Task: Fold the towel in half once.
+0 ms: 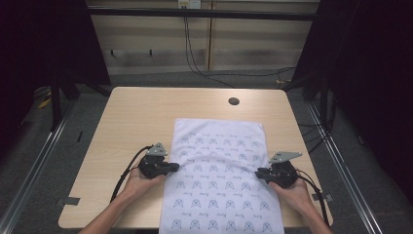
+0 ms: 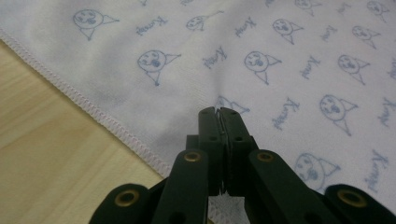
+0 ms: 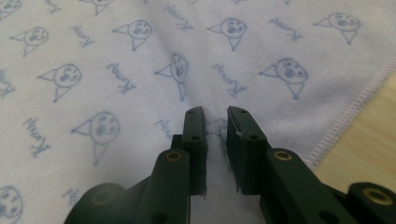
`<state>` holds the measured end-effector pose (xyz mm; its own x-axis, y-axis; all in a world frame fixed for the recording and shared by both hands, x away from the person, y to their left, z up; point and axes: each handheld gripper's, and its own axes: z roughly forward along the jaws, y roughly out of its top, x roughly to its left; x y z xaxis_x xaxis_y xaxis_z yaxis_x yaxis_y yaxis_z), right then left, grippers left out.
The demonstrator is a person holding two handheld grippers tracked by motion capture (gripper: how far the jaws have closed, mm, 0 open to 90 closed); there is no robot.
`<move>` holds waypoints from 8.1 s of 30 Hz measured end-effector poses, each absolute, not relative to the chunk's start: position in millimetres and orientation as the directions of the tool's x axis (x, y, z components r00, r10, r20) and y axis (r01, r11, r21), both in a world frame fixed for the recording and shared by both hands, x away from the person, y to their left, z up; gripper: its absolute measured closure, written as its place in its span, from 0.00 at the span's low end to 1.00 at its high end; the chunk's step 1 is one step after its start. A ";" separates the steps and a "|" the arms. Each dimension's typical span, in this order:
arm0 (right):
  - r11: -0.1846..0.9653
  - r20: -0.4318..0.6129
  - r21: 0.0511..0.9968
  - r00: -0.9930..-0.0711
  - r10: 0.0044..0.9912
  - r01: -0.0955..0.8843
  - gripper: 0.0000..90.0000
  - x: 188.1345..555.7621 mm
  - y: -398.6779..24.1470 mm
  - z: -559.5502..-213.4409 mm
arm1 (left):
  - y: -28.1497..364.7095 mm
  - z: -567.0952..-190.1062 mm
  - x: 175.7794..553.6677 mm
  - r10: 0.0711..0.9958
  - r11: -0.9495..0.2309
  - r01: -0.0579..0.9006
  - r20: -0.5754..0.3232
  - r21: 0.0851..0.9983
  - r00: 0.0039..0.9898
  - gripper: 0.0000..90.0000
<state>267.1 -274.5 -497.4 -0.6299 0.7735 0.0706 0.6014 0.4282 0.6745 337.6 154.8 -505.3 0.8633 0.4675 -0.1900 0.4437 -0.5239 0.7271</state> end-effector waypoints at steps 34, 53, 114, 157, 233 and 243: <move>0.315 0.111 0.745 -0.576 0.810 0.587 0.63 303.2 -288.6 -477.2 | 182.3 -469.2 327.6 0.523 -0.440 0.445 -0.180 0.780 0.833 0.90; 0.335 0.083 0.705 -0.541 0.837 0.625 0.58 365.8 -287.1 -505.4 | 180.7 -499.8 408.0 0.687 -0.353 0.581 -0.218 0.734 0.693 0.64; 0.043 0.224 0.895 -0.530 0.818 0.444 0.96 398.9 -311.7 -364.2 | 176.9 -376.9 451.1 0.628 -0.187 0.397 -0.201 0.898 0.752 0.97; 0.364 0.246 0.698 -0.684 0.687 0.617 0.97 178.7 -302.6 -459.1 | 191.5 -483.9 233.9 0.424 -0.478 0.574 -0.398 0.665 0.814 0.97; 0.151 0.192 0.836 -0.540 0.820 0.528 0.97 410.8 -286.3 -436.1 | 200.1 -444.7 443.7 0.644 -0.226 0.473 -0.234 0.851 0.729 0.97; 0.187 0.135 0.881 -0.611 0.780 0.434 0.97 355.4 -295.9 -376.6 | 206.8 -388.6 384.7 0.557 -0.198 0.347 -0.186 0.917 0.810 0.97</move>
